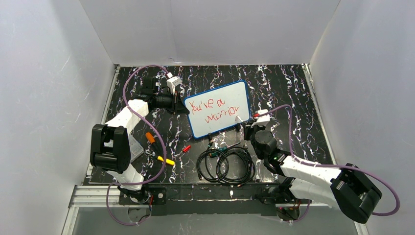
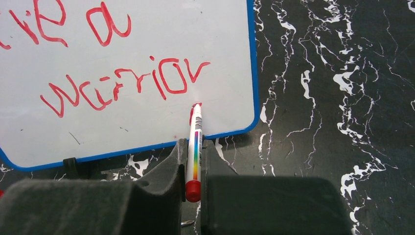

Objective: Write a sentence on the whiteboard

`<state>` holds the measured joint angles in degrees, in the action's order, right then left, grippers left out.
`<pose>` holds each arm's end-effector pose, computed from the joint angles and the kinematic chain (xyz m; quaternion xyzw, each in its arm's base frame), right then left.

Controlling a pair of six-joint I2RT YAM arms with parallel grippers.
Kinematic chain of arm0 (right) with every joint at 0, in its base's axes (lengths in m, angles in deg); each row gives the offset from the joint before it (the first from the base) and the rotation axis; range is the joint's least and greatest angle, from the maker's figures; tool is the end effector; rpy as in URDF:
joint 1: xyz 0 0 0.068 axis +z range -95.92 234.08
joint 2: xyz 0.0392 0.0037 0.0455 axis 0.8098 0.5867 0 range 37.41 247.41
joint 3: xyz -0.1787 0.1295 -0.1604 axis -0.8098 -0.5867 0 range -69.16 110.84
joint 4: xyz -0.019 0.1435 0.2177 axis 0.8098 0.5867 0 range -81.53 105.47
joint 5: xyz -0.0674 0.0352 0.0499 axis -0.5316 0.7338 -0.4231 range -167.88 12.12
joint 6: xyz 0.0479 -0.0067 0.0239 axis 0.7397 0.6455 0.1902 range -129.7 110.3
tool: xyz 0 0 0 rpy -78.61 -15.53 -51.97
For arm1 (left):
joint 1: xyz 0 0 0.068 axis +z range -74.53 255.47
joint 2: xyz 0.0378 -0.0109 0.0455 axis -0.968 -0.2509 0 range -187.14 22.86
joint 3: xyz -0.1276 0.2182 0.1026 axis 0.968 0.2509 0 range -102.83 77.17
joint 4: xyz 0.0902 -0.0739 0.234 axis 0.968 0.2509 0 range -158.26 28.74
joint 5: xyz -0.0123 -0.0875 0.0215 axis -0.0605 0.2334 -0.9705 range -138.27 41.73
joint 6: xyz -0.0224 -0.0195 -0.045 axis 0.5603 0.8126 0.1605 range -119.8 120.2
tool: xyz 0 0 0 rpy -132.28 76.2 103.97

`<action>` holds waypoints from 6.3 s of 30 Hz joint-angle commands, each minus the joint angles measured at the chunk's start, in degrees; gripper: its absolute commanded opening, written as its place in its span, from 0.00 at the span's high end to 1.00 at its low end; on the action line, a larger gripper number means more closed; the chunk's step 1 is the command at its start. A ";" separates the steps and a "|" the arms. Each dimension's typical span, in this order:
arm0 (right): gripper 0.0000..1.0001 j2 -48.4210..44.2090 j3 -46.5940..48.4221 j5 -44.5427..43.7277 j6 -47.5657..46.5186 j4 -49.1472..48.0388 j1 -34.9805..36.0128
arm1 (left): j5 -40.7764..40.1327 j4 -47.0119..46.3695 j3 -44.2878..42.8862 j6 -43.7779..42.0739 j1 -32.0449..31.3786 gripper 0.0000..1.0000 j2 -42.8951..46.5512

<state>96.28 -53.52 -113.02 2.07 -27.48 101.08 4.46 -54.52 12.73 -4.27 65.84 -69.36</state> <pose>0.1550 0.1363 0.2024 -0.0265 0.7424 0.1116 0.6601 0.3370 -0.0859 0.2529 0.2812 0.7885 -0.4210 0.3493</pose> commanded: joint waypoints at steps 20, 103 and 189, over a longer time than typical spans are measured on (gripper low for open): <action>0.99 -0.30 -0.30 -2.89 3.04 1.09 0.19 | 0.53 0.59 -1.10 -0.56 -0.39 1.00 1.83; 0.99 1.11 2.82 -2.87 -4.29 -4.31 -0.51 | 0.71 0.59 -0.93 -0.73 -0.48 1.00 1.96; 0.99 1.16 0.13 -7.90 -0.27 4.28 -1.21 | 0.97 0.59 -0.89 -0.63 -0.47 1.00 1.96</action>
<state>98.40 -52.49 -119.53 -0.58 -25.20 100.16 4.68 -54.57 12.73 -4.31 65.58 -69.39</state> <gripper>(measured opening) 0.146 0.085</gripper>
